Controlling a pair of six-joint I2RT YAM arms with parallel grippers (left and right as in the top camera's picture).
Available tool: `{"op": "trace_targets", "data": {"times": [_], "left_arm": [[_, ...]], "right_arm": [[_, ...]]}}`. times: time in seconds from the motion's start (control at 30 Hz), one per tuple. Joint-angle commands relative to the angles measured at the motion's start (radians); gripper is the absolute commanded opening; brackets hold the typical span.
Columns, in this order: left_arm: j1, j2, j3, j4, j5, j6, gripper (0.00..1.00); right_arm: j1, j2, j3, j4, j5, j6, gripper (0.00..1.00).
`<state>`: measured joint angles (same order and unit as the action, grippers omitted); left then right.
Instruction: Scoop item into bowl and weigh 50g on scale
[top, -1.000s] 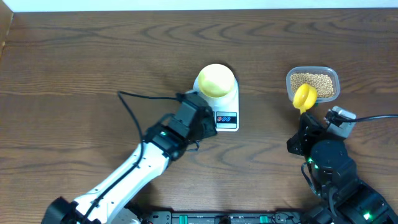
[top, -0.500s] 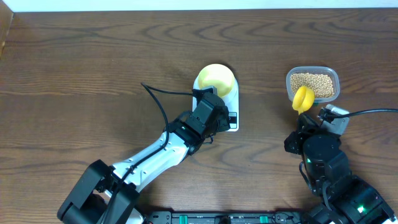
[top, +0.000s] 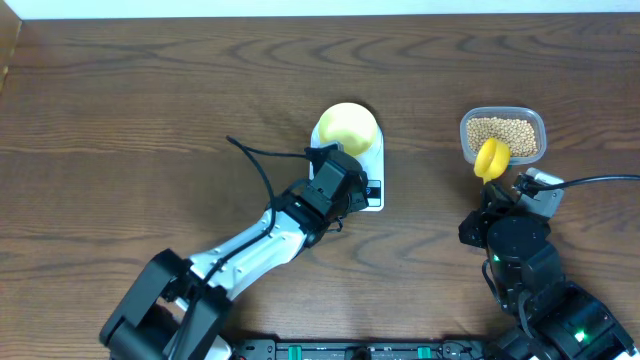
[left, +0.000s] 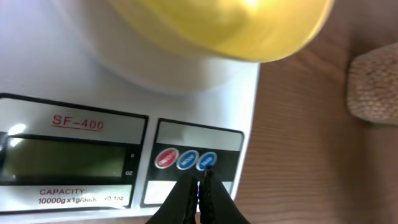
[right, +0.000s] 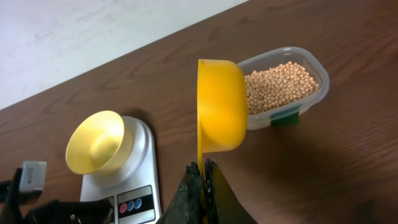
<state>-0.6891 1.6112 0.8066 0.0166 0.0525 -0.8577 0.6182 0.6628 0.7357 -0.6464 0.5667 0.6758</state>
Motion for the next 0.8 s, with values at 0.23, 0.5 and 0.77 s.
{"op": "trace_targets", "data": {"times": [0.23,0.5,0.77], "left_arm": [[0.012,0.054,0.002,0.016,-0.019,-0.039,0.07],[0.012,0.097,0.002,0.048,0.015,-0.046,0.07],[0.024,0.108,0.002,0.057,0.029,-0.046,0.07]], "right_arm": [[-0.004,0.032,0.004,0.0,0.034,-0.012,0.01],[-0.004,0.044,0.004,0.0,0.033,-0.012,0.01],[-0.004,0.044,0.004,0.0,0.033,-0.012,0.01]]}}
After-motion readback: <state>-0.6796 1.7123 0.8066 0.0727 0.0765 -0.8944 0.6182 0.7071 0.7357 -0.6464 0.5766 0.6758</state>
